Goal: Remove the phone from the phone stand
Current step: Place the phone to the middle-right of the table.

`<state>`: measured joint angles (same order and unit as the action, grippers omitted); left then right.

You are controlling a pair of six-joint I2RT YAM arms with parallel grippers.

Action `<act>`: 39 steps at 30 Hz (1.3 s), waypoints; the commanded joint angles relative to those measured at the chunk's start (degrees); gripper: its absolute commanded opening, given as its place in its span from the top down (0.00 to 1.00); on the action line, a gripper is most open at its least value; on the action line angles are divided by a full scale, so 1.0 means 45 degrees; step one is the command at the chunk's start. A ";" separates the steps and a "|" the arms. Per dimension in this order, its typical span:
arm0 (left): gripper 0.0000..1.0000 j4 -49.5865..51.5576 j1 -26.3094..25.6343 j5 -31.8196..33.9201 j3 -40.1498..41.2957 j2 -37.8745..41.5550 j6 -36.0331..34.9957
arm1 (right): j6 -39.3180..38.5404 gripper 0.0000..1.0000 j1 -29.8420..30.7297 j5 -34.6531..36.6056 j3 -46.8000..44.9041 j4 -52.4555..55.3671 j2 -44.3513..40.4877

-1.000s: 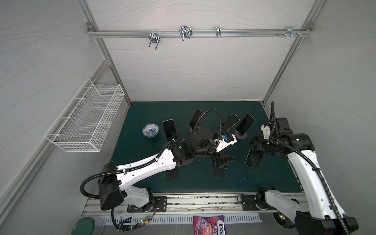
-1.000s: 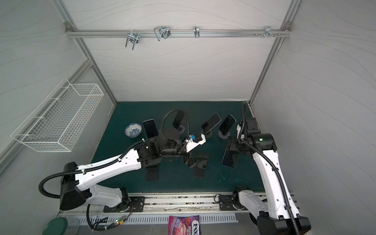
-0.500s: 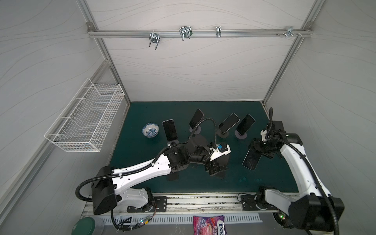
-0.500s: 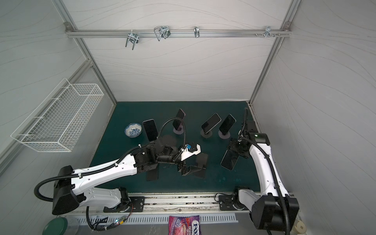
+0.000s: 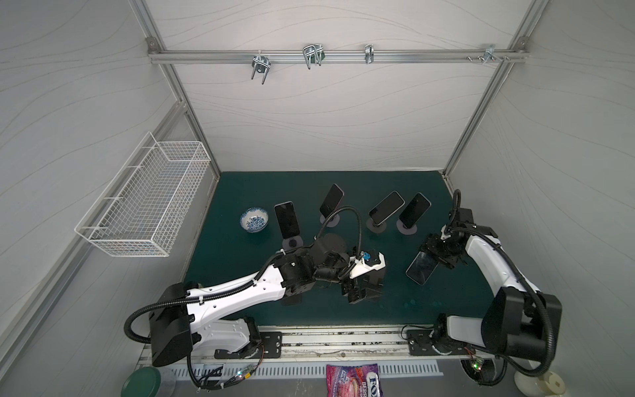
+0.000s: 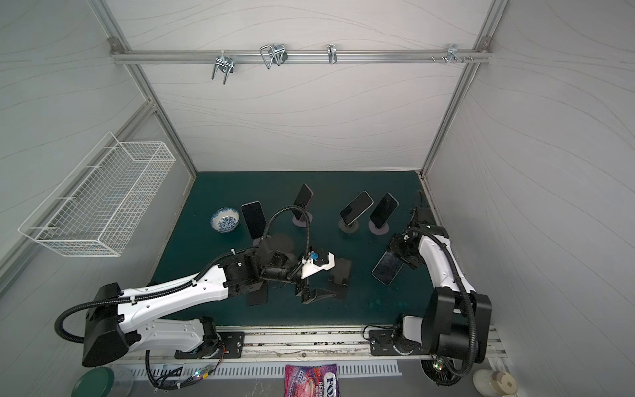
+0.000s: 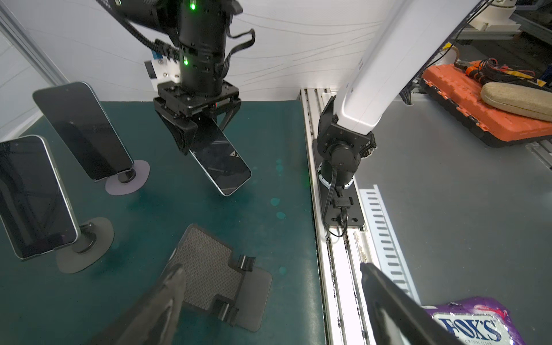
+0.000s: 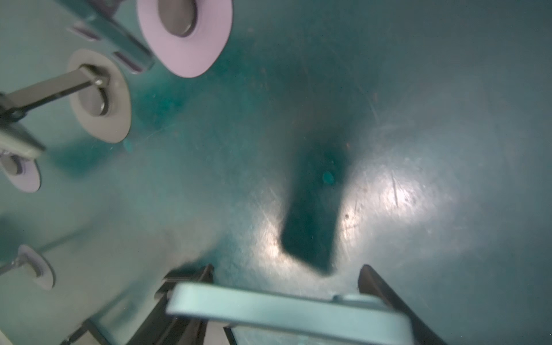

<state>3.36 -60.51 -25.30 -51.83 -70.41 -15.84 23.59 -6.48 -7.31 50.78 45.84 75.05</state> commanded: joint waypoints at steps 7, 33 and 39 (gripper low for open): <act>0.07 -0.0074 -0.0361 0.0153 -0.0175 0.0393 -0.0552 | 0.0399 0.42 -0.0229 -0.0796 0.0315 -0.1424 0.2485; 0.07 0.0154 -0.0458 0.0153 -0.0166 0.0481 -0.0856 | -0.1259 0.35 -0.0806 -0.0008 0.3359 0.0086 0.7052; 0.07 0.0232 -0.0477 0.0189 -0.0161 0.0419 -0.1012 | -0.1278 0.33 -0.0806 -0.0356 0.3333 -0.0175 0.7380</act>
<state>4.56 -62.33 -24.75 -51.59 -69.45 -18.70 19.97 -9.41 -10.70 66.48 50.28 104.95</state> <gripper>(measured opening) 0.933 0.740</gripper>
